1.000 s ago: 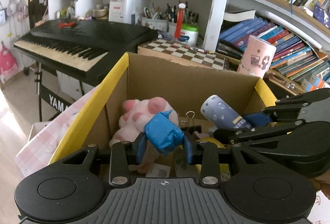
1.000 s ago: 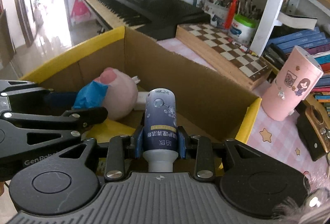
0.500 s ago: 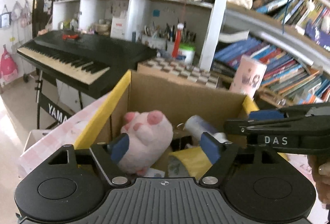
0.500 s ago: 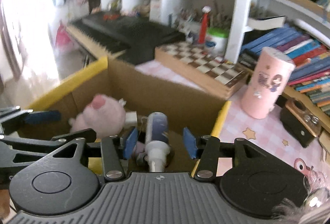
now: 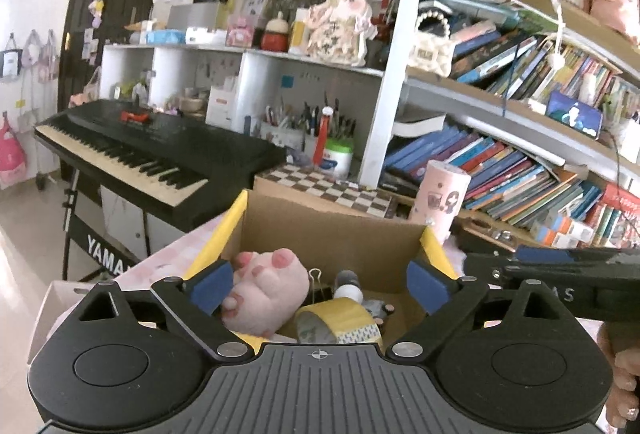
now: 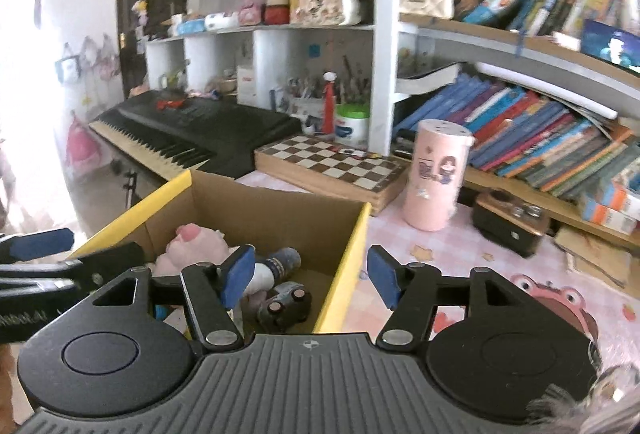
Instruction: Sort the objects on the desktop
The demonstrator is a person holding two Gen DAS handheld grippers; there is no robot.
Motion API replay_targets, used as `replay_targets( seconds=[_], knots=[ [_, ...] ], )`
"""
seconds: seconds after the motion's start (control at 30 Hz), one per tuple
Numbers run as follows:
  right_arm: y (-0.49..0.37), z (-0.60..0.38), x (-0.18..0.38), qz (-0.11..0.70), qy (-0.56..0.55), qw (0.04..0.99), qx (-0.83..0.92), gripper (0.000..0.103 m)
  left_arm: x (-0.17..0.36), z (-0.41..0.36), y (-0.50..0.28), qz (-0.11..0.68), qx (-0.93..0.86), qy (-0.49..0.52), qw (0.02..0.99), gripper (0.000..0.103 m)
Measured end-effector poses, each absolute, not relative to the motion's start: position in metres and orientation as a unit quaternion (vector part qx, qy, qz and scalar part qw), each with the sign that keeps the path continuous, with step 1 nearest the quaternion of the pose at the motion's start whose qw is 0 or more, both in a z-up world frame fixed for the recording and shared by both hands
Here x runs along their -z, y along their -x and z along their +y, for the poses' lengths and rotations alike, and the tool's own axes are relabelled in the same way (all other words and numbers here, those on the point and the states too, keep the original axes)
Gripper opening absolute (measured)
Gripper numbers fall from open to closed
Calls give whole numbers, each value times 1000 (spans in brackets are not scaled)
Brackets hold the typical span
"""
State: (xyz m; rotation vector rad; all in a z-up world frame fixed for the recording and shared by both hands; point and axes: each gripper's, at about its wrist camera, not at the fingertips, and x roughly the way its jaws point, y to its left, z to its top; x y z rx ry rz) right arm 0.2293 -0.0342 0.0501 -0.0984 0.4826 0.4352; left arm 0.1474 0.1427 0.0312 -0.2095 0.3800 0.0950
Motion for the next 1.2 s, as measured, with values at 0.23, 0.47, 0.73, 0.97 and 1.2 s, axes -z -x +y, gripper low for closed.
replay_targets(
  seconds=[0.23, 0.47, 0.73, 0.97, 1.2],
  knots=[
    [-188, -50, -48, 225, 25, 960, -164, 62, -33, 149, -112, 178, -48, 95, 978, 98],
    [-143, -59, -40, 226, 17, 966, -125, 66, -29, 152, -76, 182, -42, 96, 978, 99],
    [-93, -62, -29, 230, 18, 968, -98, 74, -26, 151, -39, 184, -32, 100, 977, 101],
    [-52, -66, -18, 238, 23, 968, -75, 78, -15, 134, -16, 192, -27, 54, 979, 101],
    [-19, -76, -4, 258, 26, 964, -54, 84, -8, 117, -1, 206, -5, 45, 978, 101]
  ],
)
